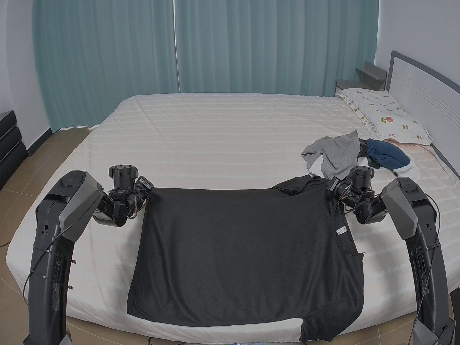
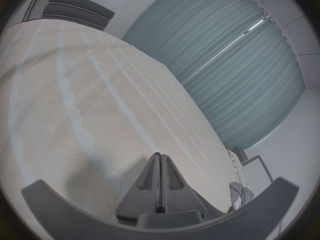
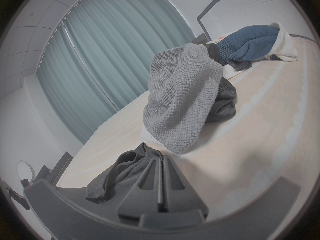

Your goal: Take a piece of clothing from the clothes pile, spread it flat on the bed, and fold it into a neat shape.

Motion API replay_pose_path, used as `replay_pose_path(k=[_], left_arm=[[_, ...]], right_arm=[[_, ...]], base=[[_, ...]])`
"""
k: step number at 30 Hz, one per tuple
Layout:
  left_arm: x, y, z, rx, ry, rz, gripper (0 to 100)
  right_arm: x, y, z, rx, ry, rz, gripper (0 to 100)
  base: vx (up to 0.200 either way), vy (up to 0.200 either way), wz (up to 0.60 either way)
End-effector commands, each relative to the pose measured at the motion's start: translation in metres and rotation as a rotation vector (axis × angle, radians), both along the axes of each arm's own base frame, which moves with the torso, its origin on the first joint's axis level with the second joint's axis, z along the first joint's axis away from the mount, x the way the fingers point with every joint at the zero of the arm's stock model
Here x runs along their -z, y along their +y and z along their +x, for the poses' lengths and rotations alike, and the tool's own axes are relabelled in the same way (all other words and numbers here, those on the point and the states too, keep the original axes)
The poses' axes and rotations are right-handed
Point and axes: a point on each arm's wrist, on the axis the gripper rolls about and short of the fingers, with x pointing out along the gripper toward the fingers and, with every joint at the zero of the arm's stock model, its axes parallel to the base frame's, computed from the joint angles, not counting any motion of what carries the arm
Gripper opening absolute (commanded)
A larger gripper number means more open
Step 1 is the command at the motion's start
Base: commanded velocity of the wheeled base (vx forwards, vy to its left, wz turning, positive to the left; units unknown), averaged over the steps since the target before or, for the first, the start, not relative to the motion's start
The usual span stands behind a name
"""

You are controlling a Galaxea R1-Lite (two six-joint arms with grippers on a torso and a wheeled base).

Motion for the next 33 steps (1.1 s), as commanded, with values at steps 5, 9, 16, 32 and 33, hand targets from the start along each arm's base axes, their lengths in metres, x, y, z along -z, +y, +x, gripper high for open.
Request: replay_pose_path(k=[5,9,16,32,33], left_arm=[[0.002,0.000,0.001,-0.001,-0.023,-0.002,0],[0.004,-0.001,0.001,0.003,-0.016,-0.001,0],[0.006,-0.003,0.000,0.012,-0.005,0.001,100],[0.002,-0.002,-0.020,0.016,0.009,-0.012,100],[0.002,-0.003,-0.022,0.020,-0.005,-0.014,100]], right_arm=[[0.004,0.010,0.003,0.000,-0.009,-0.010,0],[0.009,0.012,0.003,-0.001,0.003,-0.014,0],[0.013,0.014,0.002,-0.006,0.015,-0.016,100],[-0.083,0.028,-0.001,-0.029,-0.089,0.005,100],[-0.091,0.034,-0.002,-0.035,-0.096,0.021,100]], base=[[0.000,0.000,0.00],[0.000,0.000,0.00],[0.000,0.000,0.00],[0.000,0.000,0.00],[0.000,0.000,0.00]])
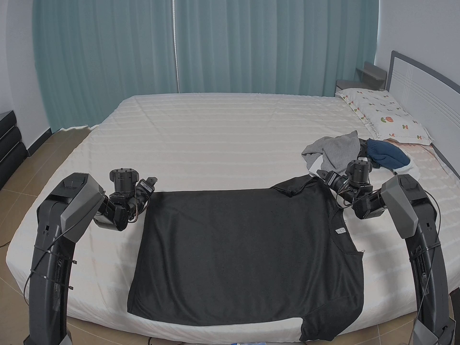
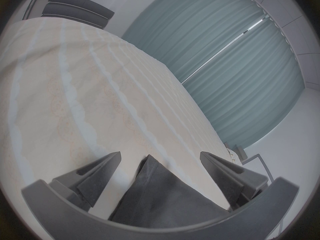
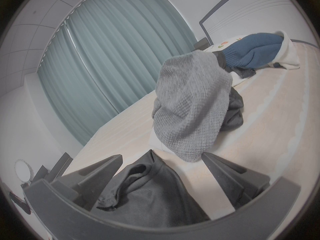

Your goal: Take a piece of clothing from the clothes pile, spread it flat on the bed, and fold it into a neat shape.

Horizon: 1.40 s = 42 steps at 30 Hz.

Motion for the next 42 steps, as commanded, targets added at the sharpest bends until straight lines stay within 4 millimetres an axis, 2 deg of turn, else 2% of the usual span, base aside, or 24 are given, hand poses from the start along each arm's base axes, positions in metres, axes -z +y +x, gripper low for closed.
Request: replay_pose_path(k=[1,3,6,10,11,12,15,16,19,28,31,35,38,42], left_arm=[[-0.008,0.001,-0.017,0.010,-0.030,-0.016,100],[-0.006,0.001,-0.021,0.023,-0.054,-0.021,100],[-0.007,0.001,-0.026,0.044,-0.053,-0.030,100],[-0.010,0.001,-0.033,0.075,-0.037,-0.043,100],[-0.010,0.001,-0.033,0.075,-0.037,-0.043,100],[-0.011,0.003,-0.034,0.086,-0.035,-0.049,100],[-0.010,0.003,-0.035,0.086,-0.034,-0.049,100],[-0.010,0.002,-0.035,0.088,-0.034,-0.049,100],[-0.009,0.002,-0.035,0.088,-0.032,-0.049,100],[-0.009,0.002,-0.035,0.088,-0.032,-0.049,100],[-0.009,0.002,-0.034,0.088,-0.032,-0.049,100],[-0.008,0.002,-0.034,0.088,-0.032,-0.049,100],[-0.008,0.002,-0.034,0.088,-0.034,-0.049,100],[-0.008,0.002,-0.033,0.088,-0.034,-0.049,100]], right_arm=[[-0.073,0.025,-0.007,-0.035,-0.085,0.060,100],[-0.083,0.038,-0.010,-0.045,-0.072,0.114,100],[-0.080,0.055,-0.013,-0.066,-0.008,0.140,100],[-0.057,0.074,-0.015,-0.092,0.081,0.139,100],[-0.057,0.074,-0.015,-0.092,0.081,0.139,100],[-0.045,0.085,-0.017,-0.110,0.115,0.135,100],[-0.038,0.091,-0.018,-0.118,0.136,0.134,100],[-0.025,0.097,-0.020,-0.124,0.173,0.138,100],[-0.015,0.106,-0.019,-0.127,0.219,0.152,100],[-0.012,0.107,-0.011,-0.094,0.269,0.193,100],[0.002,0.106,-0.011,-0.087,0.301,0.187,100],[0.007,0.107,-0.011,-0.091,0.309,0.184,100],[0.008,0.109,-0.009,-0.100,0.268,0.196,100],[0.004,0.111,-0.003,-0.148,0.112,0.233,100]], base=[[0.000,0.000,0.00],[0.000,0.000,0.00],[0.000,0.000,0.00],[0.000,0.000,0.00],[0.000,0.000,0.00],[0.000,0.000,0.00],[0.000,0.000,0.00],[0.000,0.000,0.00],[0.000,0.000,0.00],[0.000,0.000,0.00],[0.000,0.000,0.00],[0.000,0.000,0.00],[0.000,0.000,0.00],[0.000,0.000,0.00]])
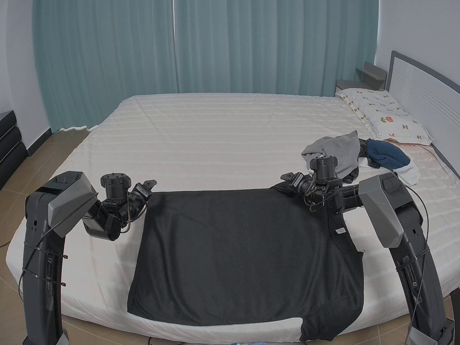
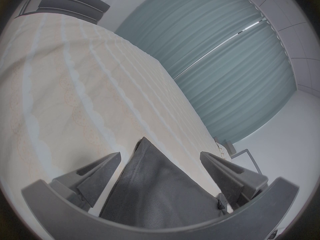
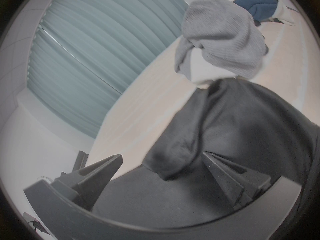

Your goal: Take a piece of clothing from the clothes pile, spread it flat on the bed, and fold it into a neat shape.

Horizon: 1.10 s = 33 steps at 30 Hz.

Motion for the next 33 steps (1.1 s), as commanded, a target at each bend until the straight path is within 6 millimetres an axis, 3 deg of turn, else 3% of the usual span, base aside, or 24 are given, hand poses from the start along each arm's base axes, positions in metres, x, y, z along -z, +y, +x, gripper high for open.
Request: replay_pose_path(k=[1,6,7,11,13,17,19,24,29,33], left_arm=[[0.002,0.000,0.000,0.000,0.002,0.000,100],[0.002,0.000,0.000,0.000,0.002,0.001,100],[0.002,0.000,0.000,0.000,0.002,0.000,100],[0.001,0.000,0.001,0.000,-0.001,0.001,100],[0.001,0.000,0.000,0.000,0.000,0.000,100],[0.001,0.000,0.000,0.000,0.000,0.000,100],[0.001,0.000,0.000,0.000,-0.001,0.000,100],[0.001,0.000,0.000,0.000,-0.001,0.000,100],[0.000,0.001,-0.001,-0.002,-0.001,0.000,100],[-0.002,0.001,-0.003,-0.007,0.001,-0.006,100]], right_arm=[[0.009,0.002,0.004,-0.043,-0.086,0.038,100],[0.001,-0.005,0.007,-0.090,-0.154,0.065,100],[-0.015,-0.009,0.009,-0.099,-0.250,0.082,100],[-0.045,-0.015,0.010,-0.093,-0.375,0.098,100],[-0.049,-0.015,0.010,-0.092,-0.387,0.094,100],[-0.038,-0.015,0.010,-0.101,-0.360,0.074,100],[-0.007,-0.016,0.011,-0.119,-0.302,0.035,100],[0.024,-0.026,0.012,-0.107,-0.250,0.010,100],[0.021,-0.029,0.013,-0.063,-0.227,-0.005,100],[0.002,-0.025,0.012,-0.018,-0.221,-0.017,100]], base=[[0.000,0.000,0.00],[0.000,0.000,0.00],[0.000,0.000,0.00],[0.000,0.000,0.00],[0.000,0.000,0.00],[0.000,0.000,0.00],[0.000,0.000,0.00],[0.000,0.000,0.00],[0.000,0.000,0.00],[0.000,0.000,0.00]])
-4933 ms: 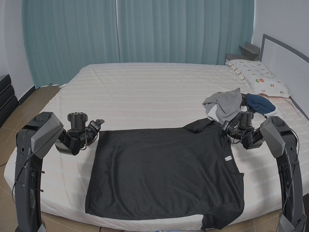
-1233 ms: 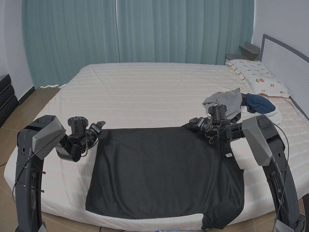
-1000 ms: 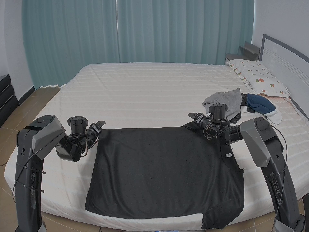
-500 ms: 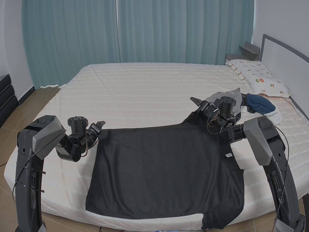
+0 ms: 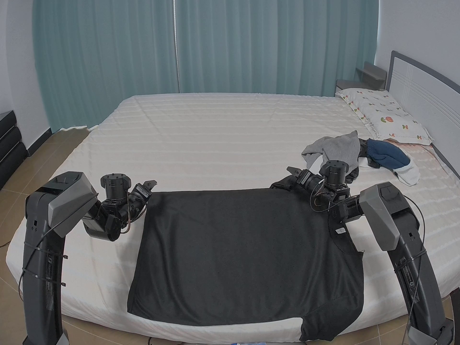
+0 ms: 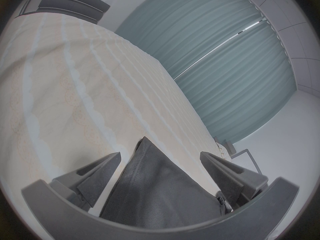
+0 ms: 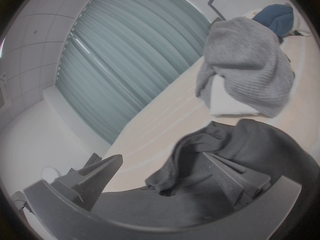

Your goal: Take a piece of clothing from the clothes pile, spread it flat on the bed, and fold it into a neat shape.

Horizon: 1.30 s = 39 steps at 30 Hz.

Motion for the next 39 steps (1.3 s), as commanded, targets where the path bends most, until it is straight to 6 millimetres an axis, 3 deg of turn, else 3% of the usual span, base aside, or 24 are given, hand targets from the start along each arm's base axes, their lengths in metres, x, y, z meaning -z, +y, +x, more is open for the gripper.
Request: replay_pose_path(k=[1,2,4,6,7,8,11,12,14,21,23,24,25,28,33,39], left_arm=[[-0.008,0.001,-0.005,-0.010,-0.001,-0.011,100],[-0.008,0.001,-0.005,-0.010,-0.001,-0.011,100],[-0.031,0.010,-0.017,-0.034,-0.014,-0.036,100],[-0.049,0.011,-0.028,-0.036,-0.025,-0.048,100],[-0.049,0.011,-0.028,-0.036,-0.025,-0.048,100],[-0.063,0.010,-0.037,-0.029,-0.035,-0.051,100],[-0.077,0.006,-0.052,-0.019,-0.029,-0.048,100],[-0.077,0.005,-0.054,-0.017,-0.028,-0.046,100],[-0.088,0.004,-0.071,-0.008,-0.017,-0.045,100],[-0.079,-0.010,-0.122,0.037,0.098,-0.045,100],[-0.082,-0.017,-0.138,0.064,0.114,-0.042,100],[-0.082,-0.018,-0.139,0.065,0.117,-0.041,100],[-0.086,-0.024,-0.154,0.090,0.127,-0.038,100],[-0.086,-0.031,-0.181,0.124,0.166,-0.033,100],[-0.077,-0.036,-0.212,0.157,0.245,-0.022,100],[-0.063,-0.032,-0.231,0.155,0.333,-0.019,100]], right_arm=[[-0.026,0.003,0.000,0.028,-0.038,0.003,100],[-0.026,0.003,0.000,0.028,-0.038,0.003,100],[-0.046,-0.002,-0.004,0.052,-0.056,0.006,100],[-0.054,-0.006,-0.013,0.056,-0.033,0.002,100],[-0.054,-0.006,-0.013,0.056,-0.033,0.002,100],[-0.059,-0.012,-0.025,0.062,-0.011,-0.007,100],[-0.066,-0.021,-0.058,0.042,0.047,-0.048,100],[-0.068,-0.023,-0.062,0.039,0.048,-0.053,100],[-0.079,-0.040,-0.094,0.000,0.084,-0.081,100],[-0.089,-0.071,-0.170,-0.030,0.194,-0.067,100],[-0.084,-0.074,-0.192,-0.027,0.238,-0.071,100],[-0.084,-0.074,-0.194,-0.027,0.241,-0.071,100],[-0.084,-0.076,-0.213,-0.027,0.266,-0.068,100],[-0.081,-0.078,-0.242,-0.027,0.298,-0.067,100],[-0.073,-0.080,-0.272,-0.028,0.319,-0.062,100],[-0.059,-0.081,-0.288,-0.057,0.366,-0.040,100]], base=[[0.000,0.000,0.00],[0.000,0.000,0.00],[0.000,0.000,0.00],[0.000,0.000,0.00],[0.000,0.000,0.00],[0.000,0.000,0.00],[0.000,0.000,0.00],[0.000,0.000,0.00],[0.000,0.000,0.00],[0.000,0.000,0.00],[0.000,0.000,0.00],[0.000,0.000,0.00],[0.000,0.000,0.00],[-0.067,0.000,0.00],[-0.200,0.000,0.00],[-0.200,0.000,0.00]])
